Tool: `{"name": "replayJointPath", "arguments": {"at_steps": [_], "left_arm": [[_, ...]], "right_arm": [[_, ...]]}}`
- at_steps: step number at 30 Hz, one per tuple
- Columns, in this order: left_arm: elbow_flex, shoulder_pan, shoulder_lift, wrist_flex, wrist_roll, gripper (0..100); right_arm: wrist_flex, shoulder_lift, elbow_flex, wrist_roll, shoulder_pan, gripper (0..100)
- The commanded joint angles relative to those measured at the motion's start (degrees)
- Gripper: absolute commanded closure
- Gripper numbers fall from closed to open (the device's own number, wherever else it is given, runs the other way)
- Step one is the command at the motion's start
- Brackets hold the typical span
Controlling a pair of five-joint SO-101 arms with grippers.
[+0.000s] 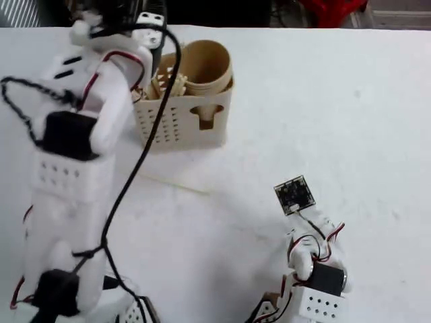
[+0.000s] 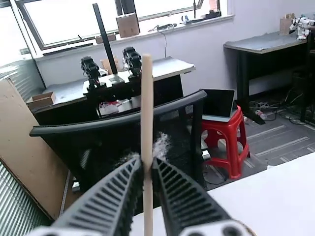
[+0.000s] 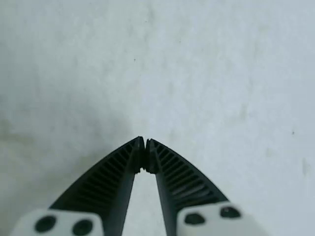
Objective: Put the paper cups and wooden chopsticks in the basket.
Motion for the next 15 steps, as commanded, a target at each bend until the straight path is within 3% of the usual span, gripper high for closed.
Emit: {"name": "replayJointPath", "arguments": {"at_steps": [1, 15], "left_arm": [[-2.64, -0.57, 2.42, -2.46, 3.34, 98], [-2.29, -3.65, 2.95, -2.37, 5.63, 92]], "right_arm": [[0.22, -0.40, 0.53, 0.18, 0.04, 98.1], [0.22, -0.40, 0.53, 0.18, 0.04, 98.1]]}}
